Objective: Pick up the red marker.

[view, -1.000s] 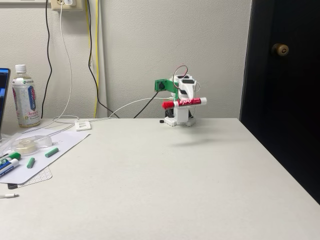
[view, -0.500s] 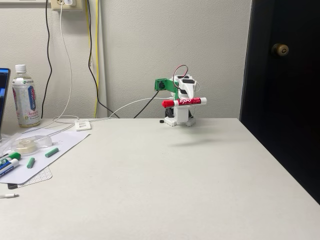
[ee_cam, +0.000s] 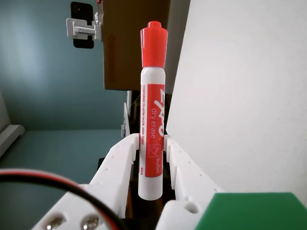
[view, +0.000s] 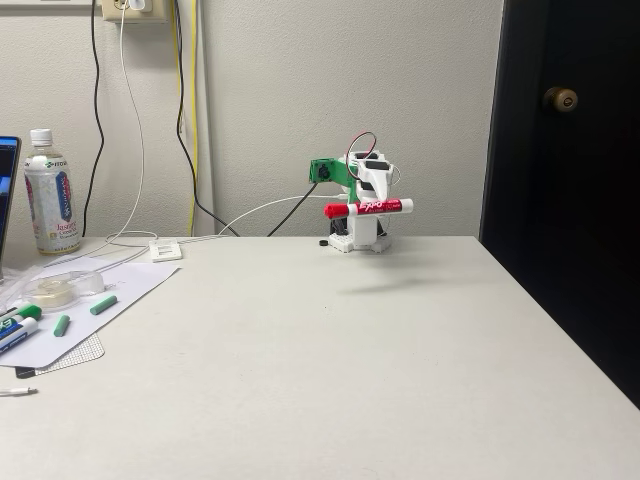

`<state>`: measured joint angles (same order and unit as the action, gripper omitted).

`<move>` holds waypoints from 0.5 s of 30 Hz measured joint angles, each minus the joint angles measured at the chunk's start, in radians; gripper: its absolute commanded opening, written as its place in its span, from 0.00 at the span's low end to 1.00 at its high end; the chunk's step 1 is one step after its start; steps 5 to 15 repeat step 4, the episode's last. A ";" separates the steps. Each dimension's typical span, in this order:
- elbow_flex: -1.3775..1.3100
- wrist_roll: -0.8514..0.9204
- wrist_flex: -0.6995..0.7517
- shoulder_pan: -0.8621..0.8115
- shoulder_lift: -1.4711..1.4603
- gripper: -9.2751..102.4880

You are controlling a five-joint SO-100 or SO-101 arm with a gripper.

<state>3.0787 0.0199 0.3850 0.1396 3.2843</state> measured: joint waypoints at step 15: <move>0.000 0.000 0.000 0.000 0.000 0.08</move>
